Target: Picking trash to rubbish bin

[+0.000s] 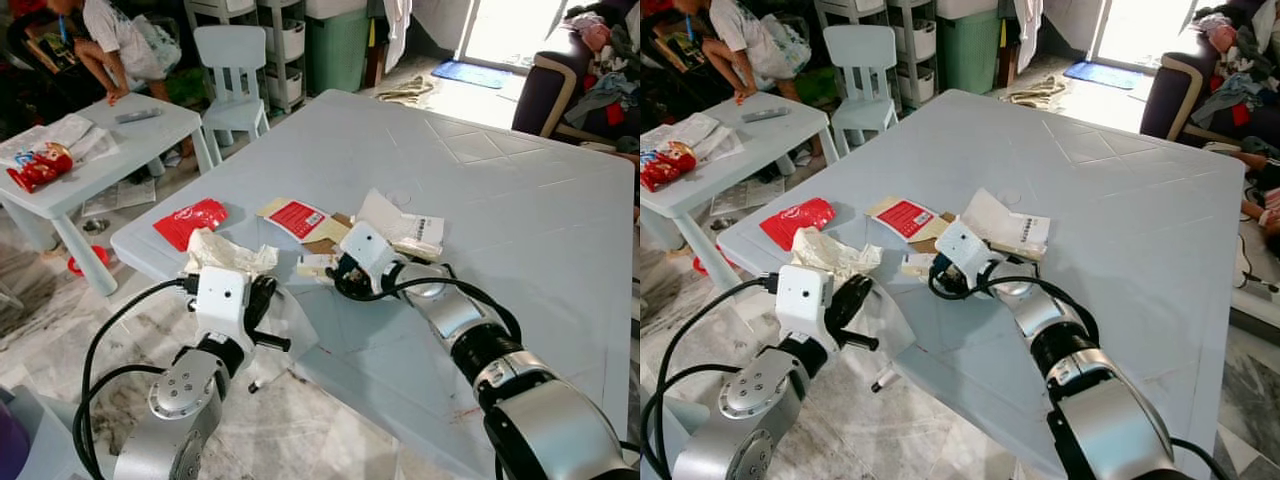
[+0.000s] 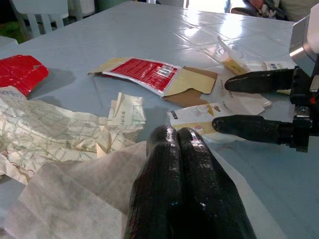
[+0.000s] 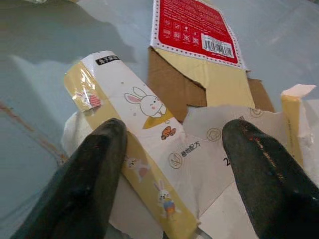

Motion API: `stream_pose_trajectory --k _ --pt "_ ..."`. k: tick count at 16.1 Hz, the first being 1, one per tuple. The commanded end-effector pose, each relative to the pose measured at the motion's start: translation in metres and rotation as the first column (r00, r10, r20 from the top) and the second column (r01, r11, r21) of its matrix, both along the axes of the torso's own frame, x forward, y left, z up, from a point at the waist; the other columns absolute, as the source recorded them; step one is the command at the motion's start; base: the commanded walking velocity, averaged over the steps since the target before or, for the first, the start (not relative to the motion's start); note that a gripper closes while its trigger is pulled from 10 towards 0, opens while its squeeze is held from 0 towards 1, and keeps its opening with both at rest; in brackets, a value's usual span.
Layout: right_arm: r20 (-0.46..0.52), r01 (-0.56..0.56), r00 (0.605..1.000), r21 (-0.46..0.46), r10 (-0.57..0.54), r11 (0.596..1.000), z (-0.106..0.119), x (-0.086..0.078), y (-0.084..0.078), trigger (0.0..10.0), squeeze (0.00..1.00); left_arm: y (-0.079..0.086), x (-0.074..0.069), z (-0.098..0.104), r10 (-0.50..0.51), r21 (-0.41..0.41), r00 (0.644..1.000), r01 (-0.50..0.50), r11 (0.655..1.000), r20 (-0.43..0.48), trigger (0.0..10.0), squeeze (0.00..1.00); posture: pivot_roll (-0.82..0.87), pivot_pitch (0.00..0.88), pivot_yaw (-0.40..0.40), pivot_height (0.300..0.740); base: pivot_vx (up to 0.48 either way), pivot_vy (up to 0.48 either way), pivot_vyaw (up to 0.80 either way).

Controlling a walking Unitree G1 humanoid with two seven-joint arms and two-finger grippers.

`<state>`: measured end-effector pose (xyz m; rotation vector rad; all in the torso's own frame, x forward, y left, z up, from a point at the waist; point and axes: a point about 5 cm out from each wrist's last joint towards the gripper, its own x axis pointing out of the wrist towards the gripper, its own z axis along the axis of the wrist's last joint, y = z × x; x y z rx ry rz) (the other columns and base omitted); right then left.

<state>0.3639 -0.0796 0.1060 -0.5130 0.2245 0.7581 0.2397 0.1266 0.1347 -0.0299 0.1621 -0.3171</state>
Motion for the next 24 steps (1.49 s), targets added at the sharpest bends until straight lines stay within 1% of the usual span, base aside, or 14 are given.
stream_pose_trajectory --k 1,8,13,15,17,19,20,21,22,24 --pt "-0.054 -0.005 0.999 -0.029 0.004 1.0 -0.013 -0.006 -0.004 0.0 0.0 -0.002 0.002 0.003 -0.019 -0.002 1.0 0.019 1.0 0.003 0.0 0.0 0.2 0.022 -0.001 0.74 0.0 0.0 0.0" --pt "-0.059 0.02 0.998 -0.016 -0.021 1.0 -0.016 -0.007 -0.011 0.0 0.0 -0.006 0.005 0.003 -0.032 -0.017 0.999 0.032 0.999 0.006 0.0 0.0 0.18 0.008 -0.003 0.74 0.0 0.0 0.0" --pt "-0.049 0.083 0.995 0.021 -0.081 0.996 -0.019 -0.009 -0.016 0.0 0.0 -0.009 0.005 0.003 -0.035 -0.03 0.999 0.035 0.999 0.008 0.0 0.0 0.18 0.011 -0.004 0.74 0.0 0.0 0.0" --pt "-0.035 0.154 0.988 0.063 -0.152 0.986 -0.018 -0.008 -0.024 0.0 0.0 -0.01 0.006 0.003 -0.037 -0.032 0.999 0.037 0.999 0.01 0.0 0.0 0.17 0.01 -0.003 0.74 0.0 0.0 0.0" --pt "-0.039 0.184 0.983 0.083 -0.181 0.979 -0.019 -0.009 -0.028 0.0 0.0 -0.01 0.007 0.004 -0.034 -0.034 0.999 0.035 0.999 0.012 0.0 0.0 0.16 0.011 -0.006 0.74 0.0 0.0 0.0" --pt "-0.029 0.239 0.971 0.126 -0.237 0.963 -0.019 -0.011 -0.035 0.0 0.0 -0.01 0.007 0.003 -0.032 -0.036 0.999 0.033 0.999 0.013 0.0 0.0 0.16 0.011 -0.008 0.74 0.0 0.0 0.0" --pt "-0.024 0.274 0.962 0.163 -0.273 0.948 -0.017 -0.012 -0.039 0.0 0.0 -0.011 0.007 0.004 -0.032 -0.039 0.999 0.033 0.999 0.014 0.0 0.0 0.16 0.013 -0.008 0.74 0.0 0.0 0.0" --pt "-0.023 0.284 0.958 0.176 -0.285 0.942 -0.016 -0.013 -0.041 0.0 0.0 -0.011 0.007 0.004 -0.032 -0.04 0.999 0.033 0.999 0.015 0.0 0.0 0.16 0.013 -0.008 0.74 0.0 0.0 0.0" --pt "-0.015 0.303 0.952 0.211 -0.307 0.929 -0.014 -0.014 -0.044 0.0 0.0 -0.011 0.008 0.004 -0.032 -0.042 0.999 0.033 0.999 0.015 0.0 0.0 0.15 0.015 -0.007 0.74 0.0 0.0 0.0" --pt "-0.004 0.306 0.949 0.248 -0.315 0.919 -0.01 -0.017 -0.046 0.0 0.0 -0.01 0.009 0.004 -0.034 -0.042 0.999 0.035 0.999 0.015 0.0 0.0 0.14 0.018 -0.006 0.74 0.0 0.0 0.0"
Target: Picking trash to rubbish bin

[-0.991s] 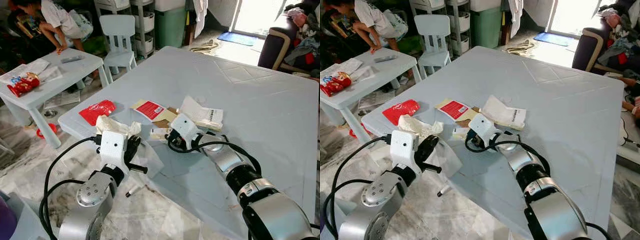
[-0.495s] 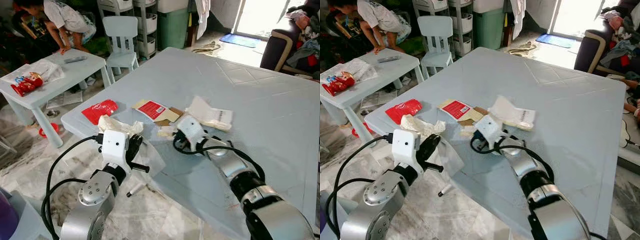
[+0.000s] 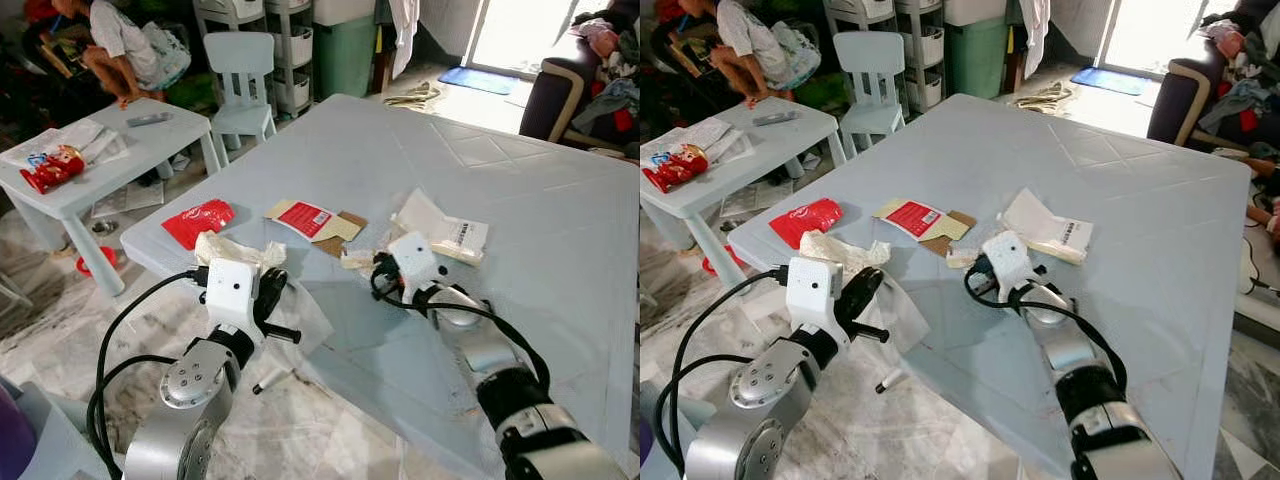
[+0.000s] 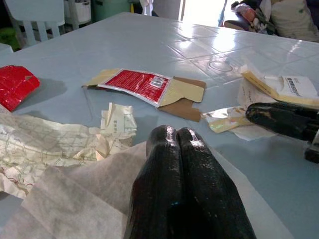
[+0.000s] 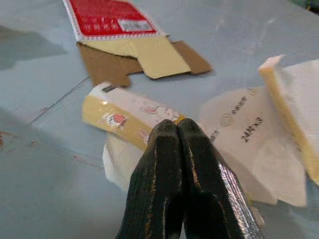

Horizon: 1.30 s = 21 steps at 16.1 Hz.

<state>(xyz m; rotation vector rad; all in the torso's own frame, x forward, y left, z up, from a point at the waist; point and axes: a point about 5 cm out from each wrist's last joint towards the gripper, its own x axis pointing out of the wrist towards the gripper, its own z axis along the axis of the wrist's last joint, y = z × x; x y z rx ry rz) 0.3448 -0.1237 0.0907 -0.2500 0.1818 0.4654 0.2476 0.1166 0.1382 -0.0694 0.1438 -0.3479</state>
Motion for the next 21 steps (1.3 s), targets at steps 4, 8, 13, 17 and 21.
stream_pose_trajectory --k 4,8,13,17,21 --pt "0.067 0.008 0.998 0.071 -0.013 0.997 0.019 0.001 -0.001 0.0 0.0 -0.002 0.003 0.001 -0.008 -0.002 1.0 0.008 1.0 0.007 0.0 0.0 0.14 0.018 -0.01 0.74 0.0 0.0 0.0" --pt "0.127 0.029 0.991 0.141 -0.047 0.99 0.037 0.003 -0.001 0.0 0.0 -0.002 0.003 0.001 0.001 -0.006 1.0 0.0 1.0 0.011 0.0 0.0 0.14 0.017 -0.013 0.74 0.0 0.0 0.0" --pt "0.182 0.087 0.977 0.135 -0.111 0.987 0.054 0.008 -0.012 10.0 0.08 -0.003 0.006 0.001 0.002 -0.008 1.0 -0.001 1.0 0.014 0.0 0.0 0.13 0.014 -0.013 0.74 0.0 0.0 0.0" --pt "0.15 0.079 0.985 0.082 -0.09 0.994 0.047 0.006 -0.015 10.0 1.0 -0.003 0.007 0.001 0.004 -0.008 1.0 -0.004 1.0 0.017 0.0 0.0 0.13 0.013 -0.017 0.74 0.0 0.0 0.0" --pt "0.135 0.039 0.99 0.061 -0.047 0.997 0.042 0.003 -0.009 10.0 1.0 -0.003 0.007 0.001 0.006 -0.009 1.0 -0.005 1.0 0.018 0.0 0.0 0.13 0.013 -0.016 0.74 0.0 0.0 0.0"
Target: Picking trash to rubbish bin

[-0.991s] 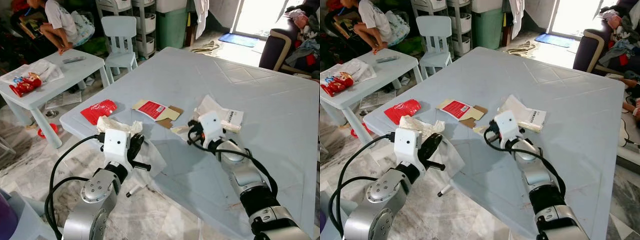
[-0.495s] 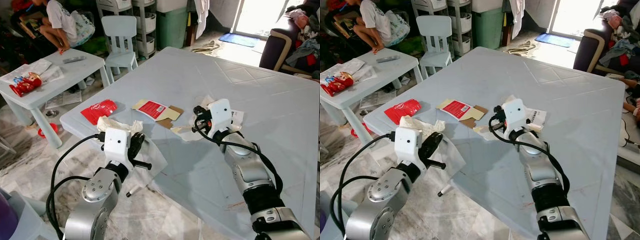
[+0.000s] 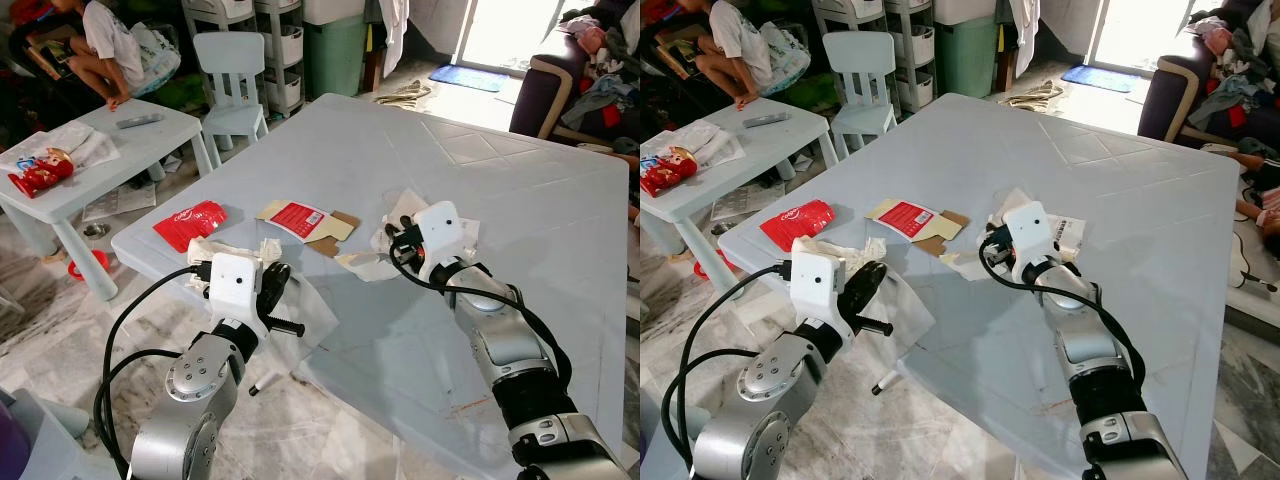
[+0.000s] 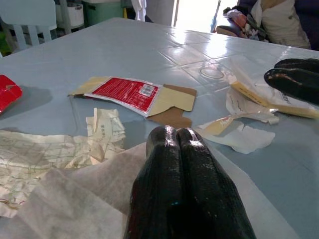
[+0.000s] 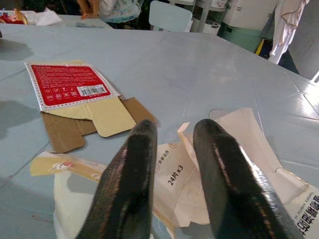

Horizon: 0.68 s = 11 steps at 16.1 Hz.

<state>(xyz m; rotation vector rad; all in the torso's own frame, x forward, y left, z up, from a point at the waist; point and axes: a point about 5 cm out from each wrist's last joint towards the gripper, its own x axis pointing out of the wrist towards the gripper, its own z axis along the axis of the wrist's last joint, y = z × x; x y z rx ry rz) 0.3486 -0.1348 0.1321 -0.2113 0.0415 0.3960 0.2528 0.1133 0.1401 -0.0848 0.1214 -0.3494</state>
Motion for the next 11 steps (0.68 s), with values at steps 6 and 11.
stream_pose_trajectory --k 6,11 --pt "-0.008 -0.016 1.0 -0.017 0.015 1.0 -0.003 -0.002 0.005 10.0 1.0 0.0 0.001 -0.002 -0.002 0.011 1.0 0.002 1.0 -0.004 0.0 0.0 0.13 0.017 -0.013 0.74 0.0 0.0 0.0" --pt "0.002 -0.021 1.0 -0.064 0.021 0.998 -0.004 0.001 0.013 10.0 1.0 -0.002 0.0 -0.002 -0.013 0.008 1.0 0.013 1.0 -0.01 0.0 0.0 0.13 0.023 -0.011 0.74 0.0 0.0 0.0"
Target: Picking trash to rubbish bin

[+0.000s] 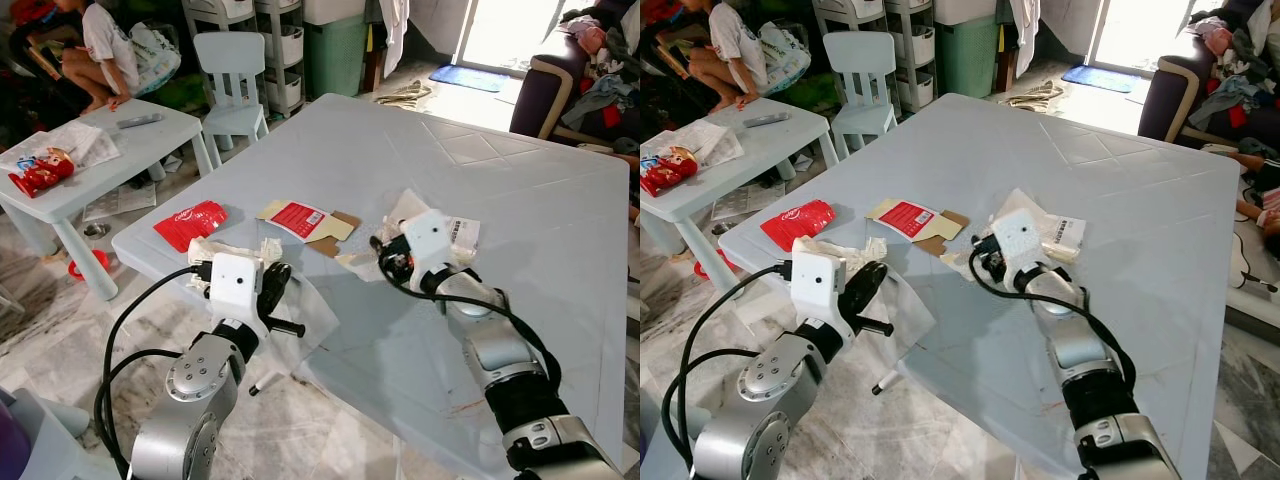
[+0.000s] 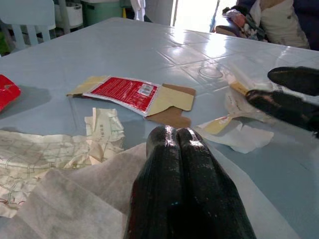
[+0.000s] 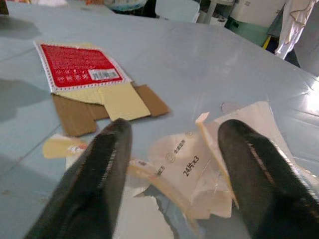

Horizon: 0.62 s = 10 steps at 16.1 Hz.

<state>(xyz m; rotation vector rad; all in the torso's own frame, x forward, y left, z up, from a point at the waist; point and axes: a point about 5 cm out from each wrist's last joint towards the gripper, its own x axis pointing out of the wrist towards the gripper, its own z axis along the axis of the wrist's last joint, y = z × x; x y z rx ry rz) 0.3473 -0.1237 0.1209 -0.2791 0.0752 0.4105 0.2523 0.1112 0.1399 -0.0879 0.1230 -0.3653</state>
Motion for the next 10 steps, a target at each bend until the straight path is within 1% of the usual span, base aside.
stream_pose_trajectory --k 1,2,4,6,10 --pt "0.032 -0.001 0.999 -0.026 0.002 1.0 0.008 0.006 0.005 10.0 1.0 -0.004 0.0 0.0 -0.038 -0.002 0.999 0.038 0.999 -0.006 0.0 0.0 0.13 0.024 -0.014 0.74 0.0 0.0 0.0" --pt "0.038 0.004 0.999 -0.057 -0.002 0.998 0.008 0.009 0.007 10.0 1.0 -0.011 -0.002 0.003 -0.093 -0.021 0.996 0.094 0.995 0.002 0.0 0.0 0.14 0.024 -0.016 0.74 0.0 0.0 0.0" --pt "0.048 0.022 0.999 -0.101 -0.017 0.995 0.009 0.014 0.01 10.0 1.0 -0.018 -0.005 0.004 -0.153 -0.028 0.988 0.153 0.988 0.001 0.0 0.0 0.14 0.024 -0.016 0.74 0.0 0.0 0.0" --pt "0.052 0.026 0.998 -0.106 -0.021 0.994 0.009 0.017 0.014 10.0 1.0 -0.019 -0.007 0.002 -0.165 -0.021 0.986 0.165 0.986 -0.006 0.0 0.0 0.14 0.026 -0.014 0.74 0.0 0.0 0.0" --pt "0.047 0.045 0.998 -0.15 -0.038 0.988 0.006 0.024 0.02 10.0 1.0 -0.02 -0.008 0.002 -0.182 -0.015 0.983 0.182 0.983 -0.008 0.0 0.0 0.14 0.026 -0.014 0.74 0.0 0.0 0.0"
